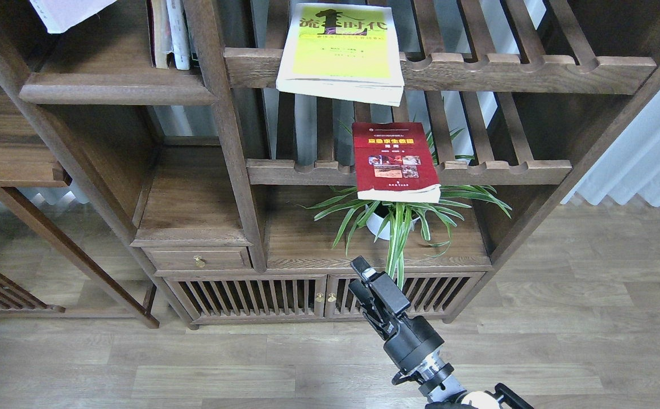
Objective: Organize books on shelf
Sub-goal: 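Push the white book into the top shelf with the left gripper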
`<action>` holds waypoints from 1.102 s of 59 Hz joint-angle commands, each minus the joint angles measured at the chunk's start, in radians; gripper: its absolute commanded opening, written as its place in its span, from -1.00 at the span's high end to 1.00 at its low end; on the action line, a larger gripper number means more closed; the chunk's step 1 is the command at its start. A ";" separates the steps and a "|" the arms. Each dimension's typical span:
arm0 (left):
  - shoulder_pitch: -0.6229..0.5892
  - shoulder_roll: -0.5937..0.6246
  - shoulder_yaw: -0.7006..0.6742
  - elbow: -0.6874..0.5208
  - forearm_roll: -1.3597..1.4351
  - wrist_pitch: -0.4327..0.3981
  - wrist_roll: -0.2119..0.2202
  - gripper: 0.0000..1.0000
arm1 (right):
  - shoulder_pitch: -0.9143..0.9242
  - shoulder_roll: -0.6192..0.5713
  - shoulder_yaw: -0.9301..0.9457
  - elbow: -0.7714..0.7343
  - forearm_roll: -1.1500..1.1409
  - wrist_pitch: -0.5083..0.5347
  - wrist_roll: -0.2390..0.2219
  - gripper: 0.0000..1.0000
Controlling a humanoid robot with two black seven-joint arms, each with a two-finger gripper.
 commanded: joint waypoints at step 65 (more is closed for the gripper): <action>-0.060 -0.100 0.041 0.126 0.163 0.000 0.000 1.00 | 0.006 0.008 0.018 0.008 0.014 0.000 0.001 -0.97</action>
